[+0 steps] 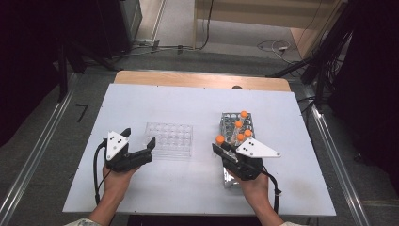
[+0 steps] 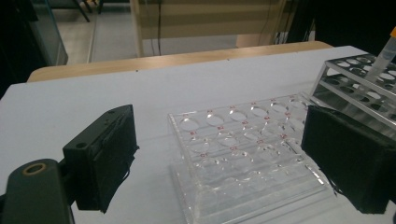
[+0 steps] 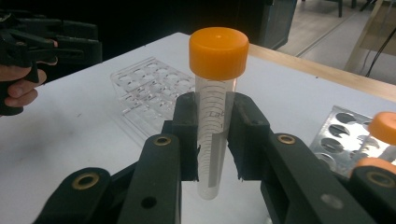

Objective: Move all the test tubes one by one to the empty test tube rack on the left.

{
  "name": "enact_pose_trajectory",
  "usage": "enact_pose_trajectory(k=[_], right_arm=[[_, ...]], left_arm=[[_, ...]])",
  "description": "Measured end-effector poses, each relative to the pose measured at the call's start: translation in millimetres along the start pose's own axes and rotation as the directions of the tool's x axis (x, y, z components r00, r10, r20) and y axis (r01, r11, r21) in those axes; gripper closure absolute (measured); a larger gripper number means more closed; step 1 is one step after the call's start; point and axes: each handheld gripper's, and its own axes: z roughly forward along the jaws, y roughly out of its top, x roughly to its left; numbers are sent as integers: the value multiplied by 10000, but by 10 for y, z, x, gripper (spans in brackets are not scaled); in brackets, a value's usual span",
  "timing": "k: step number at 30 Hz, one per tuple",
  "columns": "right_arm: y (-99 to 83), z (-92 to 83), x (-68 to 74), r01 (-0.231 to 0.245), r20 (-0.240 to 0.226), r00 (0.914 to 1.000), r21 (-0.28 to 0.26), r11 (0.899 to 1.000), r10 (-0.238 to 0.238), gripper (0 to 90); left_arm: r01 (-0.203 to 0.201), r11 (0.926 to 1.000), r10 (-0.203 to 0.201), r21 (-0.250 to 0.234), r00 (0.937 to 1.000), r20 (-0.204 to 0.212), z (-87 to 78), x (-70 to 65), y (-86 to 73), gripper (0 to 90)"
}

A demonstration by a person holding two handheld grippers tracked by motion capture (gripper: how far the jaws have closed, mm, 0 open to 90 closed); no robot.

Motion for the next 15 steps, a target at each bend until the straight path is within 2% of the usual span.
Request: enact_pose_trajectory(k=[15], right_arm=[[49, 406, 250, 375, -580, 9977, 378, 9986, -352, 717]], left_arm=[[-306, 9995, 309, -45, 9967, 749, 63, -173, 50, 118]])
